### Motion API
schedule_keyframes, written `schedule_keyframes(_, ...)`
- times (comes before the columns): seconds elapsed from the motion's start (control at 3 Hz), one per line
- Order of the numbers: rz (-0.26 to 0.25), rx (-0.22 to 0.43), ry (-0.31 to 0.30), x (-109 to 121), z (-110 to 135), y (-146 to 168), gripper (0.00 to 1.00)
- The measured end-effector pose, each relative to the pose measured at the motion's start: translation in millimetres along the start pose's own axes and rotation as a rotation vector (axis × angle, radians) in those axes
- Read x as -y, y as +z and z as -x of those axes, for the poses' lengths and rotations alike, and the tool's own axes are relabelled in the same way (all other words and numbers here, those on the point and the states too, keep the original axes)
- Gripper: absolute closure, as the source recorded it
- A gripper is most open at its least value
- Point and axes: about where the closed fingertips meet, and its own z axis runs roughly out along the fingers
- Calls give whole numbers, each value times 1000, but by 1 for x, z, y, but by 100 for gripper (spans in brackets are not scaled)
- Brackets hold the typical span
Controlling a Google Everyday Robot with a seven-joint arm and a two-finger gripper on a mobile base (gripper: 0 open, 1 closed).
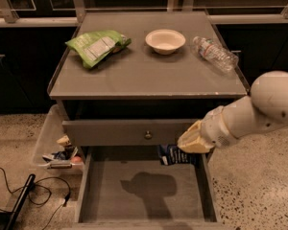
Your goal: Place rxbar blueberry into middle drawer
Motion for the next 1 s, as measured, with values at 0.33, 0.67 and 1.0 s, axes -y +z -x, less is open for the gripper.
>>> schedule_keyframes(0.33,18,-71,87,3,-36,61,100)
schedule_keyframes(0.67,18,-69,83,2,-35,58,100)
schedule_keyframes(1.0,66,-57,120,-3,-47,90,100)
